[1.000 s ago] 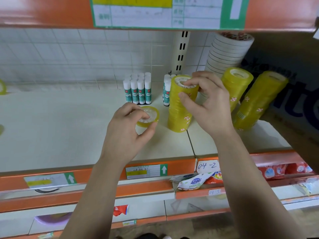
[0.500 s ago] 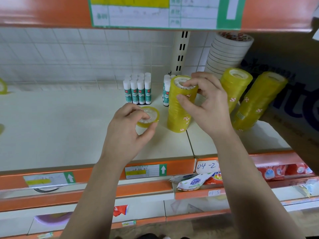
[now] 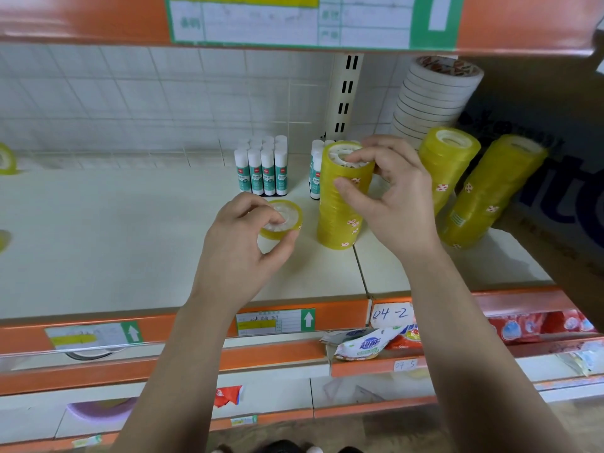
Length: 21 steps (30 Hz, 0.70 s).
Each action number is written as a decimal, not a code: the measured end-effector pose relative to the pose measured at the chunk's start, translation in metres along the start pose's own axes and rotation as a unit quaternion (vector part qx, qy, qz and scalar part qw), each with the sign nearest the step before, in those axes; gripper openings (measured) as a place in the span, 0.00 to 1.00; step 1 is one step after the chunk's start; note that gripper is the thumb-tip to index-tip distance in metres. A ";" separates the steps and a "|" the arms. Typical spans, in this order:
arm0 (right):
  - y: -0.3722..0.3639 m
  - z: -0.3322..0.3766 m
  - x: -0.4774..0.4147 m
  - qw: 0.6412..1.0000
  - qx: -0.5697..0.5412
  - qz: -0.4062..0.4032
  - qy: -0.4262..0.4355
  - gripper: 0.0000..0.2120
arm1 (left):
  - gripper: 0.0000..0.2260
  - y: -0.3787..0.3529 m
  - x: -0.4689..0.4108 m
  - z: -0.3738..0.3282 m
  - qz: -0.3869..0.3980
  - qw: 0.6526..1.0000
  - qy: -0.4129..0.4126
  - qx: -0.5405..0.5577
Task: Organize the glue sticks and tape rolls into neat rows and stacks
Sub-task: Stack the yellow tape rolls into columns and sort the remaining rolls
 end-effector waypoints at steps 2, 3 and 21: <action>0.000 0.000 0.000 1.000 0.001 0.000 0.000 0.13 | 0.11 0.000 0.000 0.000 -0.001 1.000 0.000 0.002; 0.001 0.000 0.001 1.000 0.000 -0.002 0.000 0.13 | 0.11 0.000 0.000 0.000 -0.001 1.000 0.000 0.003; 0.020 -0.006 0.032 0.998 -0.022 0.010 -0.061 0.23 | 0.11 0.017 -0.077 -0.067 -0.067 0.989 -0.126 0.040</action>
Point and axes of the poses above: each hand's wrist, its own x-axis away from the middle knuckle, its own y-axis out of the back of the hand, z = x × y, the point moved 5 cm from there along -x, towards the middle knuckle, and after that the axes turned 4 degrees about z, right-handed, at the moved point
